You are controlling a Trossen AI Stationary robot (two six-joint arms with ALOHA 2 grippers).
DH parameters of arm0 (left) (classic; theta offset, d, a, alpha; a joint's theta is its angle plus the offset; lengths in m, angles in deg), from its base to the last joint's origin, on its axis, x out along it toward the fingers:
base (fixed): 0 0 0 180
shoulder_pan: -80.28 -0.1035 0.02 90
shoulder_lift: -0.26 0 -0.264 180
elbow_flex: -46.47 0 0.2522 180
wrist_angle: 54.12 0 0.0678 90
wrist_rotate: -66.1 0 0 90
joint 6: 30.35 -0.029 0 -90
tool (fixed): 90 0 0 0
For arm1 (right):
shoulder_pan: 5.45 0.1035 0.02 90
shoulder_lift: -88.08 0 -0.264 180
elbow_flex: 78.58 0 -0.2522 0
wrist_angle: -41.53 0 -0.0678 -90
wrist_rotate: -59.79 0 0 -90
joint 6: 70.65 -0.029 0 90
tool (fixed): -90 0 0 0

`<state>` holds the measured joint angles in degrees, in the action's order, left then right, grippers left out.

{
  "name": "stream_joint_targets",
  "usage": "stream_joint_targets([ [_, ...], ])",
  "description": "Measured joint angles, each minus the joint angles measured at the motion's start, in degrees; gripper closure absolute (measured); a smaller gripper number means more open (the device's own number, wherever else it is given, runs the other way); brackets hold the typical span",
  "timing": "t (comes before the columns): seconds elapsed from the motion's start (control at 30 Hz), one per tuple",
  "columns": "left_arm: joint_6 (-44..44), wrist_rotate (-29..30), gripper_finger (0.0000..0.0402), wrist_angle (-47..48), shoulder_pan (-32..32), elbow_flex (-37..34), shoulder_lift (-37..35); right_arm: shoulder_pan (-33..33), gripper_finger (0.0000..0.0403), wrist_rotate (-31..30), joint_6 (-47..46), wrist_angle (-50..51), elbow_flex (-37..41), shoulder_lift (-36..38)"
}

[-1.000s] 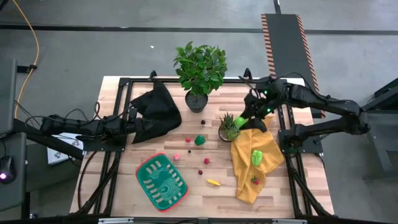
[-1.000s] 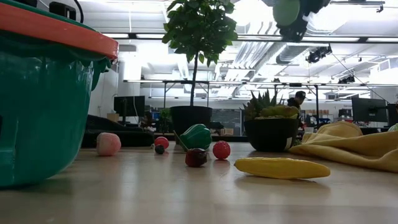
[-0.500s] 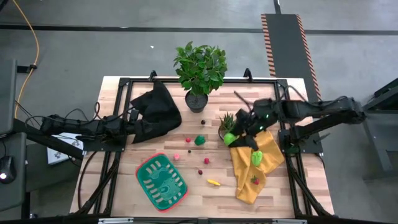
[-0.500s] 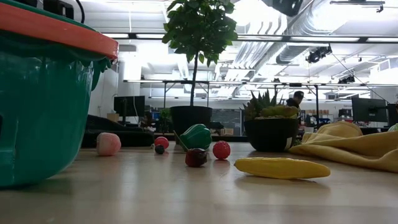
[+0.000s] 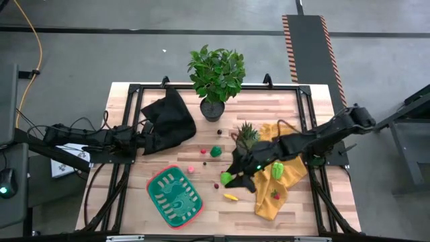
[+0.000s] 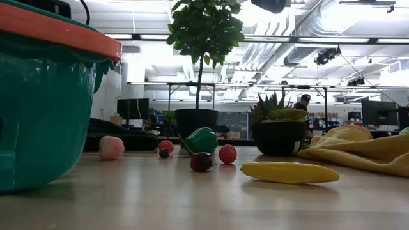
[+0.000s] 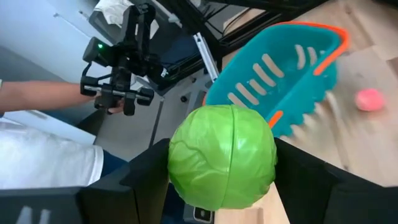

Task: Pick and placing Produce into tupperware
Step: Put the green cabbage into the blue basket

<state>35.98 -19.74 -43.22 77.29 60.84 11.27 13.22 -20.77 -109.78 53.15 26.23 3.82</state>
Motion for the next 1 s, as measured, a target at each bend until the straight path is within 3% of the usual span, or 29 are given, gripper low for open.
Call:
stream_joint_targets([
  [0.27, 0.1, -3.3, 0.0291, -0.8, 0.0, 0.0, 0.0, 0.6, 0.0171, -0.2, -0.7, -9.4, 0.0, -6.7],
  [0.5, 0.0, -6.0, 0.0291, -4.3, 0.0, 0.0, 0.0, 0.5, 0.0171, -0.7, 3.5, -9.3, -2.5, -8.6],
  [1.0, -1.5, -9.5, 0.0291, -10.5, 0.0, 0.2, 0.0, 0.0, 0.0171, -3.0, 16.9, 13.1, -24.5, -19.8],
])
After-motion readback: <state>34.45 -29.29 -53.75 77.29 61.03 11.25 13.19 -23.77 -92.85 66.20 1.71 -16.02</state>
